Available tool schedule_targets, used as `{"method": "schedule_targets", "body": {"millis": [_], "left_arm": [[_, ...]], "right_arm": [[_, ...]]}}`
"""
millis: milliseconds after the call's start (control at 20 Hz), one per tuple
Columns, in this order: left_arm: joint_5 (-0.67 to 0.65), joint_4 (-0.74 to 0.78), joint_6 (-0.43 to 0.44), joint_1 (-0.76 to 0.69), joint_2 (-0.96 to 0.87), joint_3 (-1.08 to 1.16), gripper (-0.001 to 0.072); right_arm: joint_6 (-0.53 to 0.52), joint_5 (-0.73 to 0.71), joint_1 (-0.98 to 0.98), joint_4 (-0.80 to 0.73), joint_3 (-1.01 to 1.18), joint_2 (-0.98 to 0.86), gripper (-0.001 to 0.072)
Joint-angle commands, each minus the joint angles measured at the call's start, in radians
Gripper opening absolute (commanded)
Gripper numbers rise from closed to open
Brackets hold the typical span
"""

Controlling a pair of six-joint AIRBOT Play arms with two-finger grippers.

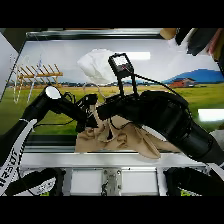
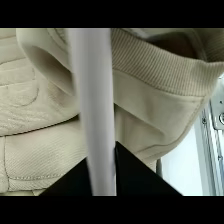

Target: Fold the clothes and pants, and hang the long-sleeved shirts on hangers.

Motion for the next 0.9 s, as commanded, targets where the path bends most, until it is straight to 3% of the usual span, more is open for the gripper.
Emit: {"method": "schedule_targets", "body": {"millis": [0, 500, 550, 600, 650, 850], "left_arm": [[-0.007, 0.001, 0.001, 0.000, 0.000, 0.001, 0.0020], [-0.014, 0.002, 0.001, 0.000, 0.000, 0.001, 0.0021], [-0.015, 0.002, 0.001, 0.000, 0.000, 0.001, 0.0020], [-0.014, 0.002, 0.001, 0.000, 0.000, 0.001, 0.0020], [-0.014, 0.002, 0.001, 0.000, 0.000, 0.001, 0.0020], [-0.014, 0.002, 0.001, 0.000, 0.000, 0.001, 0.0021]], "right_arm": [[-0.010, -0.025, 0.007, 0.019, 0.001, -0.015, 0.0026], [-0.026, -0.004, 0.022, 0.032, 0.002, -0.021, 0.0043], [-0.026, 0.004, 0.021, 0.044, 0.002, -0.020, 0.0150], [-0.026, 0.013, 0.020, 0.053, 0.002, -0.018, 0.0432], [-0.026, 0.018, 0.021, 0.053, 0.002, -0.014, 0.0539], [-0.030, 0.079, -0.010, 0.107, 0.004, 0.036, 0.0536]]}}
